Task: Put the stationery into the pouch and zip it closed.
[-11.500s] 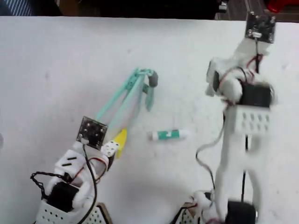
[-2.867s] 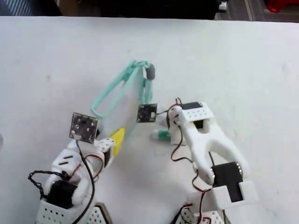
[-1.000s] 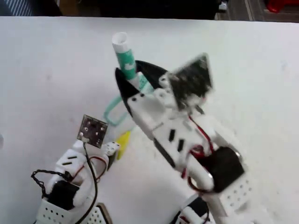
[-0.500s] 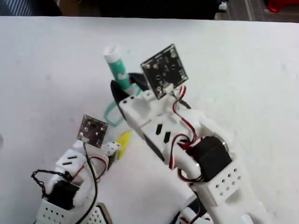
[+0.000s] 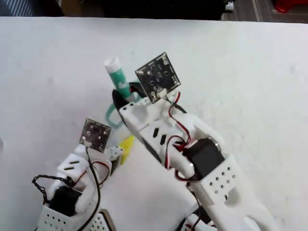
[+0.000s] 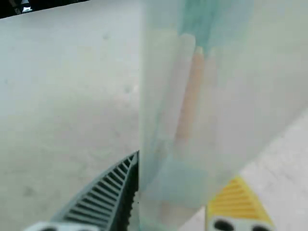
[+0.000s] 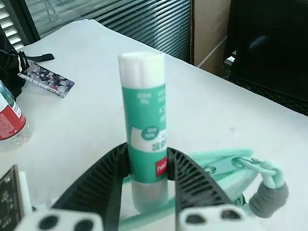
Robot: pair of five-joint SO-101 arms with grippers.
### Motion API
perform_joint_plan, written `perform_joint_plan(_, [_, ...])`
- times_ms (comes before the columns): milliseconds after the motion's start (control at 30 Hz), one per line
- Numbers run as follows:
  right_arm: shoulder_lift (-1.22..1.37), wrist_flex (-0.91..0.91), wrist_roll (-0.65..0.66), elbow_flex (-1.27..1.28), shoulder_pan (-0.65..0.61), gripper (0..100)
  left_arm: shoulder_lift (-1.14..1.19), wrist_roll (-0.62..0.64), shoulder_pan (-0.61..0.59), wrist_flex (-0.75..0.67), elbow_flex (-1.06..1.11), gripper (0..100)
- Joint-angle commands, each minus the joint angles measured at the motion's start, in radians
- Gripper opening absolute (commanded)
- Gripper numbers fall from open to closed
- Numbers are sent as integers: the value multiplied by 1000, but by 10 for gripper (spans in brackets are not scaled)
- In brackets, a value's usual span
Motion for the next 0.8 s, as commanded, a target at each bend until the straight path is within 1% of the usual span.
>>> perform_joint_plan(0, [8,-77,-2,20,-31,16,-15,-9,16,0,-17,222])
perform_joint_plan(100, [10,-85,-2,29,-76,17,-15,-9,13,0,-17,222])
perform_joint_plan(267, [-4,-27,-2,23,-77,32,-15,-9,12,0,-17,222])
perform_joint_plan(333, [-30,22,-2,23,-64,100,-15,-9,12,0,-17,222])
perform_joint_plan(400, [-62,44,-2,23,-45,190,-15,-9,12,0,-17,222])
perform_joint_plan(433, [-79,45,-2,23,-27,222,-15,-9,12,0,-17,222])
perform_joint_plan(467, [-96,45,-2,23,-12,233,-15,-9,12,0,-17,222])
perform_joint_plan(567, [-142,45,-2,23,15,233,-15,-9,12,0,-17,222])
perform_joint_plan(767, [-176,47,-2,29,2,193,-15,-9,12,0,-15,222])
